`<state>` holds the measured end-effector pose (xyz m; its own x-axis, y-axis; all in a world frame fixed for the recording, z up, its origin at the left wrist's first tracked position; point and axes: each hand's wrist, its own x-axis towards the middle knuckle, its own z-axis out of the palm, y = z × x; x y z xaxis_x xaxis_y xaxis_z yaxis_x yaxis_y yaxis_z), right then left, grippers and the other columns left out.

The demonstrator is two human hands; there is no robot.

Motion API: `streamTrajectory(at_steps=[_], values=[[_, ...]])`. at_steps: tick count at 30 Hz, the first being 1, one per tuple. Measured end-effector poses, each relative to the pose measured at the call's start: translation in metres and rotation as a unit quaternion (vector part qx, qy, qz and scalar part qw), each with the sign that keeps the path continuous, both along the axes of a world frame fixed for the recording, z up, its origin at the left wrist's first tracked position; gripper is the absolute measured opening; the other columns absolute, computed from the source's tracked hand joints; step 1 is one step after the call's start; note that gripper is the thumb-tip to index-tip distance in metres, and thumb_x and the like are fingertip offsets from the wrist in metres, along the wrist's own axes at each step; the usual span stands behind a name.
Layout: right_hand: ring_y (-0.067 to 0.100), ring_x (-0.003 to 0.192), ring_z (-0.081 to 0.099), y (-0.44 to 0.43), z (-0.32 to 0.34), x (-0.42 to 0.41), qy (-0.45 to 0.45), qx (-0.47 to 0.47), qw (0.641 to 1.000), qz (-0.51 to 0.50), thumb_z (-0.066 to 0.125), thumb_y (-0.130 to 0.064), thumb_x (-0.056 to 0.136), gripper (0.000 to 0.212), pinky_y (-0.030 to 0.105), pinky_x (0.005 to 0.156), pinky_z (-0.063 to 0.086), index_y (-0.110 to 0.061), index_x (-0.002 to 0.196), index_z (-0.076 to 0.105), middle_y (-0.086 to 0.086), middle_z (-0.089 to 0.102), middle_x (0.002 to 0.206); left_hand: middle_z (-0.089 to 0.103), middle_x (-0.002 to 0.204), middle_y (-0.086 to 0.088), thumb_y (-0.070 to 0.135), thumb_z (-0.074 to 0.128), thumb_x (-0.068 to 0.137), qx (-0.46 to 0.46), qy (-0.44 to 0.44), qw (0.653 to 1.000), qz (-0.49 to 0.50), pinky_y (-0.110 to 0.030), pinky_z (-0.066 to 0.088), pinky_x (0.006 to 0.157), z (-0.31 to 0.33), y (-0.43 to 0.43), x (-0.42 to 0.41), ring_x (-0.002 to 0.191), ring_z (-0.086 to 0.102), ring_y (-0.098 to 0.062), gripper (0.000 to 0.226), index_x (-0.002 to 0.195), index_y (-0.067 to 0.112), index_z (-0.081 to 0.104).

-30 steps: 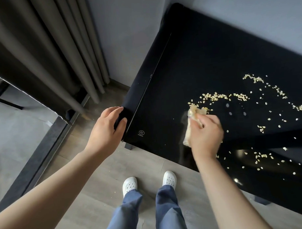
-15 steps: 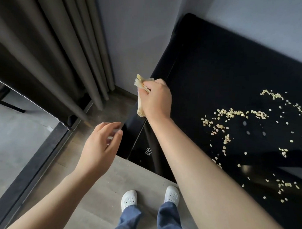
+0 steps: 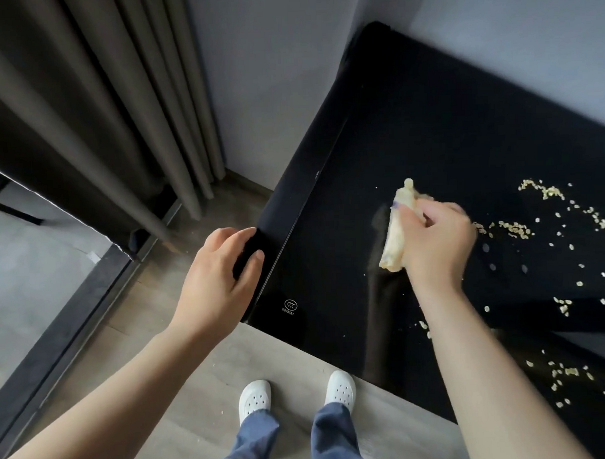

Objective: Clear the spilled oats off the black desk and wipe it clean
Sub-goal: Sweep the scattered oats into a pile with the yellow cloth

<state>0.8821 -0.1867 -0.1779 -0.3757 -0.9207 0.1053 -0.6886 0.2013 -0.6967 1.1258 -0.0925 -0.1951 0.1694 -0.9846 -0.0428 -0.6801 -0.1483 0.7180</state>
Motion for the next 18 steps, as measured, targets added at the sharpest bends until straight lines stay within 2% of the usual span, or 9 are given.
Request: streamTrajectory(at_steps=[1,3,6,10,13,15,18], values=[[0.007,0.057,0.041,0.008,0.004,0.013,-0.009,-0.011,1.0,0.027,0.069,-0.023,0.083,0.044,0.016,0.054,0.028,-0.011,0.051,0.042,0.002,0.047,0.065,0.053,0.119,0.005,0.025,0.053,0.097,-0.002,-0.001,1.0,0.0,-0.03,0.045,0.088,0.0,0.0,0.0,0.107,0.053,-0.015,0.032,0.127,0.017,0.058],[0.008,0.057,0.044,0.019,0.008,0.047,-0.022,-0.025,0.995,0.094,0.072,-0.022,0.082,0.038,0.012,0.055,0.031,-0.013,0.052,0.05,0.0,0.05,0.067,0.052,0.119,0.01,0.025,0.052,0.097,-0.001,-0.002,1.0,0.004,-0.023,0.041,0.085,0.0,-0.001,0.0,0.107,0.051,-0.011,0.031,0.126,0.018,0.059],[0.004,0.067,0.048,0.017,0.005,0.093,-0.04,-0.041,0.98,0.19,0.071,-0.023,0.085,0.017,0.006,0.06,0.033,-0.012,0.072,0.072,-0.002,0.055,0.078,0.053,0.117,0.013,0.023,0.052,0.096,0.002,0.009,1.0,0.009,-0.007,0.035,0.081,0.001,0.0,-0.001,0.103,0.05,-0.003,0.027,0.121,0.02,0.061],[0.001,0.076,0.048,0.008,-0.008,0.119,-0.032,-0.014,0.97,0.241,0.066,-0.026,0.09,0.016,0.007,0.063,0.032,-0.013,0.087,0.075,-0.003,0.055,0.089,0.054,0.117,0.011,0.023,0.052,0.096,0.005,0.009,1.0,-0.004,0.004,0.033,0.079,0.002,0.004,0.002,0.098,0.048,0.003,0.029,0.123,0.017,0.061],[0.006,0.072,0.046,-0.005,-0.012,0.103,0.007,-0.013,0.983,0.185,0.069,-0.024,0.086,0.013,0.016,0.06,0.03,-0.012,0.082,0.073,-0.004,0.051,0.087,0.053,0.115,0.013,0.023,0.051,0.096,0.009,0.007,1.0,-0.005,-0.001,0.036,0.078,0.003,0.005,0.004,0.096,0.05,0.001,0.029,0.123,0.018,0.061],[0.01,0.071,0.045,-0.017,-0.011,0.075,0.05,0.002,0.993,0.11,0.068,-0.023,0.085,0.012,0.018,0.062,0.027,-0.013,0.081,0.073,-0.002,0.051,0.087,0.053,0.116,0.012,0.024,0.051,0.096,0.008,0.004,1.0,-0.009,-0.013,0.042,0.082,0.003,0.004,0.003,0.098,0.054,-0.006,0.029,0.123,0.02,0.06],[0.017,0.069,0.048,-0.026,-0.007,0.027,0.065,0.018,0.998,0.014,0.065,-0.022,0.085,0.019,0.022,0.055,0.025,-0.012,0.069,0.067,0.001,0.05,0.082,0.053,0.116,0.009,0.026,0.052,0.096,0.002,-0.007,1.0,-0.017,-0.031,0.048,0.085,0.002,0.003,0.001,0.102,0.054,-0.012,0.03,0.125,0.02,0.059]])
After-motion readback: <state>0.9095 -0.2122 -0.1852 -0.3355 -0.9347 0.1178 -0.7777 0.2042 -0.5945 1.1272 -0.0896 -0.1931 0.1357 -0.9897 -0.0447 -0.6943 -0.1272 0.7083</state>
